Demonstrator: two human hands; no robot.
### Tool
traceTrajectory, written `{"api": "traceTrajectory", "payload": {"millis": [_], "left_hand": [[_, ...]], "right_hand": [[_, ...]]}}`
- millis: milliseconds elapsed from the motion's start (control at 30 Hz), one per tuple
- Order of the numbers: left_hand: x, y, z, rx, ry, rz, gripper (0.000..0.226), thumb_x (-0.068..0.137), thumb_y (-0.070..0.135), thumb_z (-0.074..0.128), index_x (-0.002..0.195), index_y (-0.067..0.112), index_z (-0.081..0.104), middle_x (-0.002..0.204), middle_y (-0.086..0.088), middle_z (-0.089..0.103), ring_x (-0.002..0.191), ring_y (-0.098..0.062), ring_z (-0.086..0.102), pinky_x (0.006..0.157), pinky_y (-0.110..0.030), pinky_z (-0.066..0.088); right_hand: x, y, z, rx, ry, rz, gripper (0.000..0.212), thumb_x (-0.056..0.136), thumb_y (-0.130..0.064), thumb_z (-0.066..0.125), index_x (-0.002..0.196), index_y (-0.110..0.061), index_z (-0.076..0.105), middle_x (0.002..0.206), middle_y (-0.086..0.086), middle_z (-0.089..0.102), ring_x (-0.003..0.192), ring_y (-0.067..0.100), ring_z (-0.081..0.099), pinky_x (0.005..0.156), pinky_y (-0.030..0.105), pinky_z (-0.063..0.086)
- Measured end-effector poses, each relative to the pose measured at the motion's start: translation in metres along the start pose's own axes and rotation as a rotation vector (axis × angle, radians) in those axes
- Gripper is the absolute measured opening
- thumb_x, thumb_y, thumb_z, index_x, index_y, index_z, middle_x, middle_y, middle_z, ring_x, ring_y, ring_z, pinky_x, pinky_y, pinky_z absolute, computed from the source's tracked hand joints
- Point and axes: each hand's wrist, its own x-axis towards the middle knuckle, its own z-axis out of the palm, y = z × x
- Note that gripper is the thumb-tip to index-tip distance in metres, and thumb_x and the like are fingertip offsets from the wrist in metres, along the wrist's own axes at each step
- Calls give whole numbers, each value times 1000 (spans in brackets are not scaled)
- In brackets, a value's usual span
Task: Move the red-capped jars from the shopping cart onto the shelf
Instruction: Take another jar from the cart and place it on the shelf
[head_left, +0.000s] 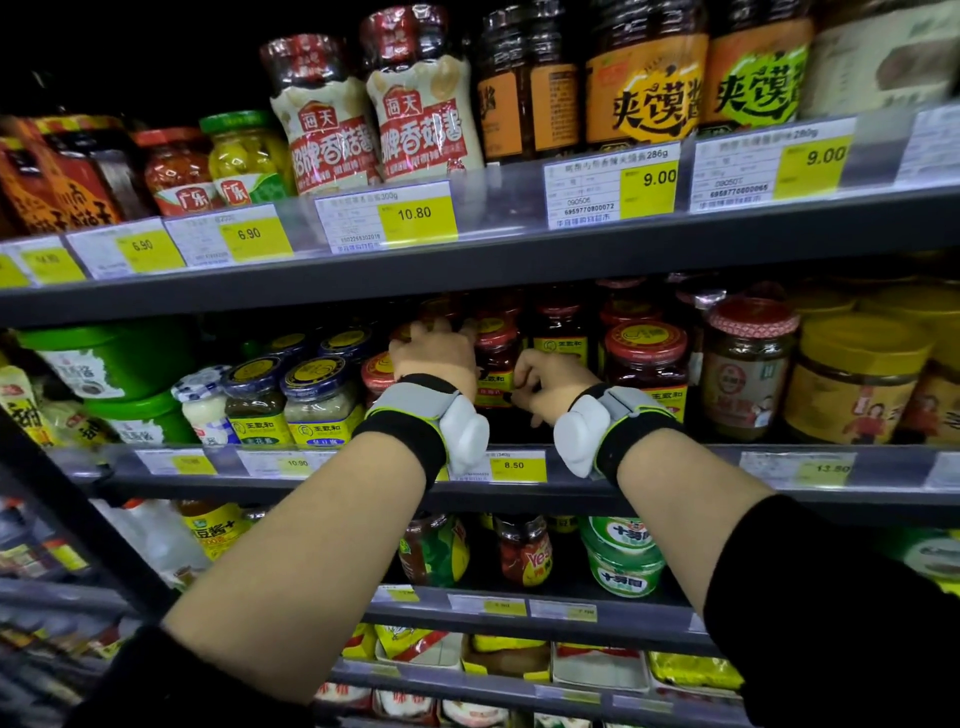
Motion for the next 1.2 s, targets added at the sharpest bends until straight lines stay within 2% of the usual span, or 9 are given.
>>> {"api": "traceTrajectory", "payload": {"millis": [167,467,633,733,800,900,1033,1133,1200], "left_hand": [[1,1,1,34,13,22,58,93,35,49,144,28,22,142,-12,37,131,-33,32,97,-47,37],[-9,-30,11,43,190,252,62,90,44,49,143,23,26,136,-10,37,128,-29,31,90,-41,42],[-11,-32,13,33,184,298,70,87,45,53,145,20,23,138,-10,37,129,-29,32,97,-42,40],[-11,-33,12,23,177,290,70,86,44,54,145,23,22,138,-9,37,129,-29,33,98,-42,38],[-12,-33,10,57,183,279,71,85,43,55,145,27,21,137,-10,38,128,-30,34,99,-41,36],[-17,-30,10,146,224,255,69,85,42,54,145,28,22,136,-10,41,126,-31,36,101,-42,31],[-28,-25,14,37,292,374,54,86,32,51,139,24,39,130,-7,49,124,-29,41,103,-39,28],[-36,-23,17,-43,275,549,44,87,22,50,131,21,51,126,-6,56,122,-29,45,109,-37,22],[-39,-23,19,-6,242,550,47,88,23,48,135,22,47,134,-3,52,128,-26,41,113,-36,15]], "right_hand": [[0,0,1,-14,-5,1,13,88,-17,57,88,-19,45,90,4,56,79,27,62,64,30,44],[0,1,2,-31,0,31,11,89,-23,56,89,-19,46,91,4,56,89,32,66,71,35,49],[-2,-3,1,-19,-14,46,13,88,-24,59,84,-22,47,77,-7,49,85,26,63,71,34,48],[-6,-9,-2,10,-38,34,13,88,-21,59,77,-24,51,88,3,60,81,23,63,63,29,48],[-9,-12,-2,69,-110,31,6,89,-15,56,87,-19,59,99,11,68,77,21,62,47,16,45],[-12,-14,-1,112,-184,28,28,92,-8,52,119,-9,57,115,13,65,77,20,61,36,5,38],[-15,-16,-2,107,-190,29,34,92,-4,52,126,-5,52,109,17,61,61,8,51,33,4,35],[-15,-18,-4,54,-208,20,32,91,-6,54,122,-2,53,97,11,55,63,13,51,34,4,34],[-16,-21,-7,22,-204,1,32,90,-8,55,121,-3,55,92,10,56,71,17,54,46,8,43]]}}
